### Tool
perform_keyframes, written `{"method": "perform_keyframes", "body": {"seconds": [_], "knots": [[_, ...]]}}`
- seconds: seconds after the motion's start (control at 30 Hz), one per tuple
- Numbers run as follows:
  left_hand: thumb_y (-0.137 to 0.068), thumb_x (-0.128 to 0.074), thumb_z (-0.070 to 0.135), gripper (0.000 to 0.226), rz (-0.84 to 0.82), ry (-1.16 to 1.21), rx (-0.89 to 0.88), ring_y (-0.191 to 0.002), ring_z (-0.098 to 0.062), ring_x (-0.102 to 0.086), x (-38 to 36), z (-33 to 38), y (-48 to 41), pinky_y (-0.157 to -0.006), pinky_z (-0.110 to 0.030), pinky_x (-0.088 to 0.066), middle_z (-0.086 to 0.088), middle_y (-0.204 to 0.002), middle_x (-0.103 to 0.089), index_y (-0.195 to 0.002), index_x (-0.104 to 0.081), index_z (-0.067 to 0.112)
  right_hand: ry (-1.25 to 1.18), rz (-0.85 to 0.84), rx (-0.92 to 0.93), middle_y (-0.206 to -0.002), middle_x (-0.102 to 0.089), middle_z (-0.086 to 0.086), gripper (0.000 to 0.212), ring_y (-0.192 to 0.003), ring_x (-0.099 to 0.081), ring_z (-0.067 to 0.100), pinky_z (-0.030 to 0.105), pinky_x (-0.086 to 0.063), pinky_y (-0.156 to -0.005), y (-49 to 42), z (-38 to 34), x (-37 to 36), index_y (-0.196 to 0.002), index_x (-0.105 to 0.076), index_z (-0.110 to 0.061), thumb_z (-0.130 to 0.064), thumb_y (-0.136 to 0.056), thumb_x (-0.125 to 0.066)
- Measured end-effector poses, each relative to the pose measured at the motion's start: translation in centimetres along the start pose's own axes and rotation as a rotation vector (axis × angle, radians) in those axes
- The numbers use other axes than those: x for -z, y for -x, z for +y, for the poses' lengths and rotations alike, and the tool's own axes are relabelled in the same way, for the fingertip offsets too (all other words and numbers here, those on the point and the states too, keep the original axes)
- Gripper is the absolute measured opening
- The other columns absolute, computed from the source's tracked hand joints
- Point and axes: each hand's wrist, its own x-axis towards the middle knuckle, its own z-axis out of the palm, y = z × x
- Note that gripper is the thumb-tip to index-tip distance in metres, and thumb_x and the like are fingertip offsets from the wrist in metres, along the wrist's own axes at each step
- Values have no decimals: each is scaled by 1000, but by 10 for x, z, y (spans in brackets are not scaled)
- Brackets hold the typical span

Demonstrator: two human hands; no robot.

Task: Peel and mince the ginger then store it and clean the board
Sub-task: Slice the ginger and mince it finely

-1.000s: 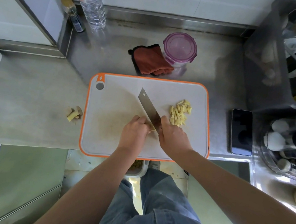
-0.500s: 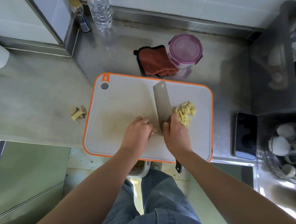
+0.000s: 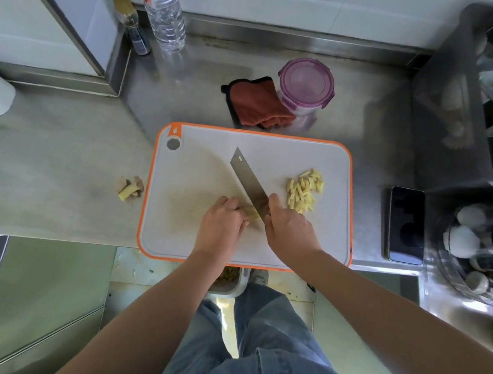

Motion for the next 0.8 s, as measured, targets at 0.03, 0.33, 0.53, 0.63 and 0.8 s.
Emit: {"method": "perform_keyframes", "body": {"seconds": [0.03, 0.33, 0.53, 0.63, 0.8], "knots": [[-85, -67, 13, 15, 2, 3, -1, -90, -20, -55, -1, 0, -1, -75, -28, -49, -2, -95, -67, -97, -76, 11, 1, -5, -8, -74, -53, 6, 11, -66, -55, 27, 38, -47, -59, -1, -2, 0, -107, -32, -13, -15, -98, -36], [-61, -82, 3, 11, 6, -3, -56, -64, -23, -54, -4, -3, -5, -47, -27, -47, -2, -62, -57, -61, -73, 8, 86, 6, -51, -76, -48, 5, 20, -69, -54, 30, 35, -41, -59, -13, -8, -8, -117, -33, -10, -14, -98, -37], [-61, -83, 3, 16, -13, -8, -77, -61, -23, -52, 1, -1, -5, -45, -27, -42, -3, -57, -52, -55, -69, 7, -192, 122, -126, -78, -58, 11, 20, -70, -57, 34, 42, -48, -61, -12, 3, -10, -113, -36, -8, -22, -98, -37], [-59, -83, 1, 16, -27, -30, -57, -61, -21, -51, 0, -1, -6, -44, -25, -41, -3, -56, -52, -54, -69, 7, -263, 190, -149, -75, -57, 11, 29, -67, -58, 31, 42, -49, -57, -15, 4, -3, -124, -35, -6, -18, -98, -38], [-86, -65, 12, 14, -48, -49, -54, -92, -25, -55, 0, 2, -6, -71, -31, -46, -8, -92, -65, -93, -74, 3, -168, 122, 18, -72, -53, 6, 13, -60, -51, 25, 28, -31, -47, -8, 6, 12, -108, -37, -11, -20, -99, -38]]}}
